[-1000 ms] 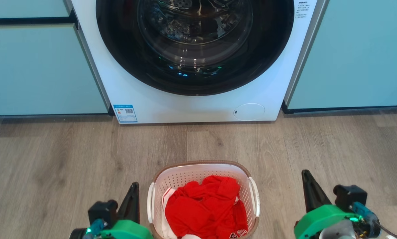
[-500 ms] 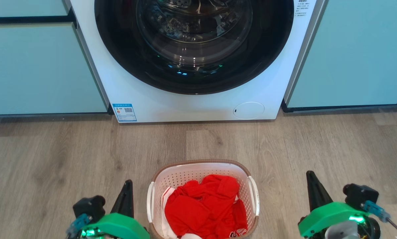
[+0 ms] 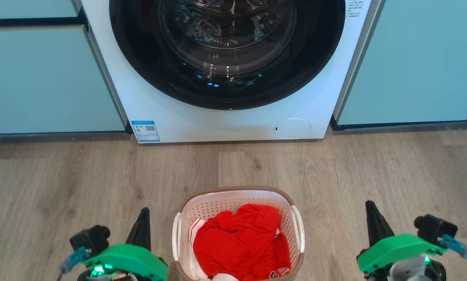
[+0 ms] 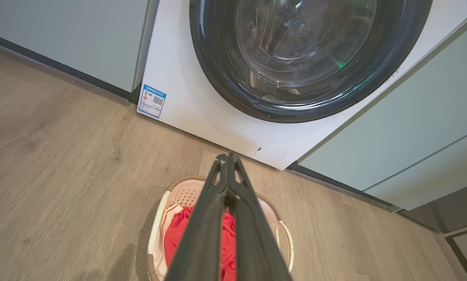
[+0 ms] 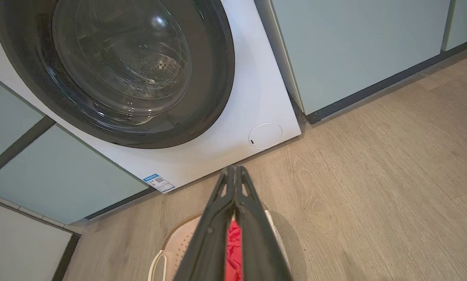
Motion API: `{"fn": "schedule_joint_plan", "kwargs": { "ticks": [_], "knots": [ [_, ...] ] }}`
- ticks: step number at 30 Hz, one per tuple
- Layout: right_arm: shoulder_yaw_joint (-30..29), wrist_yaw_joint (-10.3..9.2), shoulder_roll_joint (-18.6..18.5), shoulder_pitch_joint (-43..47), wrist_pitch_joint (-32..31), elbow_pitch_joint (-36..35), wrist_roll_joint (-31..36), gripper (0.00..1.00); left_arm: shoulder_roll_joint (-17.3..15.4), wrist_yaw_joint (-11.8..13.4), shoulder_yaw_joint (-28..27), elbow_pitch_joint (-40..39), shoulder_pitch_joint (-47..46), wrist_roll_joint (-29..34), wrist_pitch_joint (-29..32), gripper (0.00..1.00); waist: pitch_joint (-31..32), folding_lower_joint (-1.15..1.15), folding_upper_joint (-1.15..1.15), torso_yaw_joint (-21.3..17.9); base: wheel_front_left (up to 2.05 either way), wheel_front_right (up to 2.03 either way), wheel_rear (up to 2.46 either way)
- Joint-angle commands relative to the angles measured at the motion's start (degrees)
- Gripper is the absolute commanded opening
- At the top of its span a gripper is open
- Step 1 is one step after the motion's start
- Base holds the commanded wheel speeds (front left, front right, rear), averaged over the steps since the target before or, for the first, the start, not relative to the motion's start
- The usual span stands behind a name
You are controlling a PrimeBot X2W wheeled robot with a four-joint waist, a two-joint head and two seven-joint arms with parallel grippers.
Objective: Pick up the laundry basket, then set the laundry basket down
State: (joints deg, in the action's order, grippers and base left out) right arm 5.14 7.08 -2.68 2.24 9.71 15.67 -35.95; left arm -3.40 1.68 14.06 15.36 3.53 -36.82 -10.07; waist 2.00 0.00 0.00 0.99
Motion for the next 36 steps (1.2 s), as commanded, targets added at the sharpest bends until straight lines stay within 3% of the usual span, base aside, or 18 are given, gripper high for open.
{"fn": "schedule_joint_plan", "kwargs": {
  "ticks": [1,36],
  "knots": [
    [-0.38,0.13,-1.11,-3.55,-0.38,-1.90,-1.93,0.00,-0.68,-0.59,-1.61,-1.79,-3.22,-1.78,0.33,0.00,-0.04,0.00,0.00,-0.02,0.00,0.00,0.00],
    [-3.68,0.23,-1.49,-5.32,-5.61,-1.87,-23.51,0.00,-1.04,-3.86,-7.72,-1.72,-5.59,-23.20,5.61,0.00,-0.86,0.00,0.00,-0.39,0.00,0.00,0.00]
  ]
}}
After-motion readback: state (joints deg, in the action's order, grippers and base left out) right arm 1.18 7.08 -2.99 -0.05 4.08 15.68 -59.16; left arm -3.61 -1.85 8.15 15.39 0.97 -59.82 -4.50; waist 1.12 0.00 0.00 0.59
